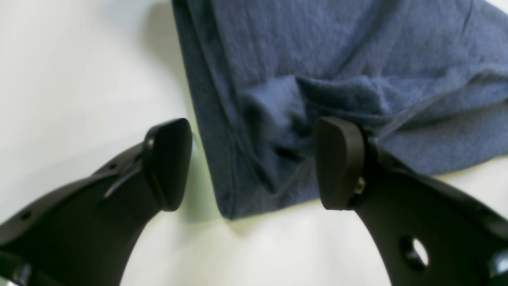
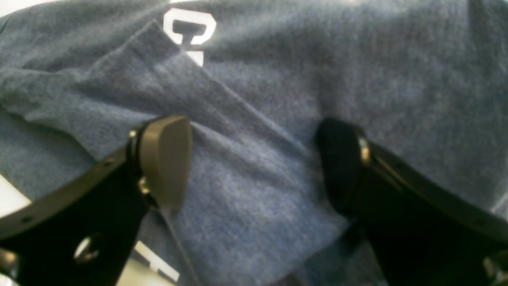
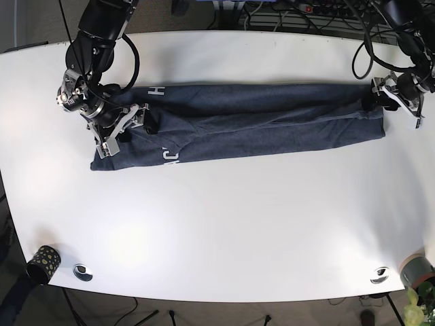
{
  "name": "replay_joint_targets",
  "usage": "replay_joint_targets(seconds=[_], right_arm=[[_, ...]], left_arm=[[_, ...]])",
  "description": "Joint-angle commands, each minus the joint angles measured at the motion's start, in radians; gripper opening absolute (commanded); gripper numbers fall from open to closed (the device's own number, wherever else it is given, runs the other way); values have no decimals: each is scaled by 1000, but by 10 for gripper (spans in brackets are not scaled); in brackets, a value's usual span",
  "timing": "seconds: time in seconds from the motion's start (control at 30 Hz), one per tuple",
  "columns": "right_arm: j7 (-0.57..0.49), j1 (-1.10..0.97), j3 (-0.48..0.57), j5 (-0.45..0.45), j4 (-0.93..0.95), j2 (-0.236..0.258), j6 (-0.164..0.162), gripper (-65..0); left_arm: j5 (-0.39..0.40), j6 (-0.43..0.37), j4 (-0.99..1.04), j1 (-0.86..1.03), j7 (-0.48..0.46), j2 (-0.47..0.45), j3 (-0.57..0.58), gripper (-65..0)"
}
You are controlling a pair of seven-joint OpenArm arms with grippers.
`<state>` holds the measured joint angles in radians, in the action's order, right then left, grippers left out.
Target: Fold the T-shirt properly
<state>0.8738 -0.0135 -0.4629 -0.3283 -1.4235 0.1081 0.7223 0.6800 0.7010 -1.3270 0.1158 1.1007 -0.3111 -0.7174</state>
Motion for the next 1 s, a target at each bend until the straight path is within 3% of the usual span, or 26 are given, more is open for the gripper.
replay_joint_targets(seconds=[0.0, 0.2, 0.33, 0.4, 0.47, 0.63, 0.83, 0.97], right_arm=[[75, -9, 2, 65, 11, 3, -24, -162], [75, -10, 2, 65, 11, 3, -24, -162], [75, -10, 2, 65, 11, 3, -24, -162], [75, -10, 2, 65, 11, 3, -24, -162], [75, -10, 2, 65, 11, 3, -24, -162], [75, -10, 2, 65, 11, 3, -24, -162], [75, -13, 2, 65, 11, 3, -24, -162], [75, -13, 2, 65, 11, 3, -24, -162]], left_arm=[[-26, -3, 8, -9, 19, -7, 2, -204], [-30, -3, 10, -32, 23, 17, 5, -225], [-30, -3, 10, -35, 22, 19, 9, -426], [-30, -3, 5, -54, 20, 19, 38, -564], [-30, -3, 1, -66, 20, 19, 72, -621], [-30, -3, -58, -66, 20, 11, 83, -611], [-32, -3, -299, -29, 26, 13, 92, -610], [-32, -3, -425, -24, 39, 11, 184, -610]])
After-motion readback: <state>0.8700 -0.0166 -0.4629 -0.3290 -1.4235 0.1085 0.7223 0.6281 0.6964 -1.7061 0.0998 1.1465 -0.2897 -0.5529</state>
